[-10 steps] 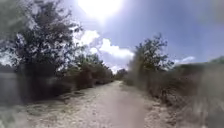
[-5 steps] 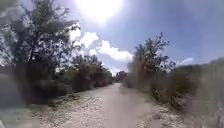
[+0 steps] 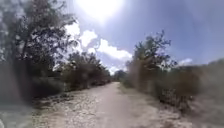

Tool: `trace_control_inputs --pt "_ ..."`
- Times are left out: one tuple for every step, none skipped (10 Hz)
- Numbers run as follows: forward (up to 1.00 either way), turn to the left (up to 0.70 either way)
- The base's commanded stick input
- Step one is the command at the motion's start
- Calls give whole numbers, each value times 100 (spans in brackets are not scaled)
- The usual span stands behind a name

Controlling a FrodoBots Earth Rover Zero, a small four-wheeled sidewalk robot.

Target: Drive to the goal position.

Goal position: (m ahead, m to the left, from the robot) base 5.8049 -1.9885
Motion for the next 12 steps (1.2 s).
trace_control_inputs --pt "70 1" --pt "70 0" --pt "70 0" --pt "70 0" --pt "70 0" --pt "70 0" --pt "40 0" --pt "0 0" --pt "0 0" --pt "0 0" --pt "0 0" --pt "0 0"
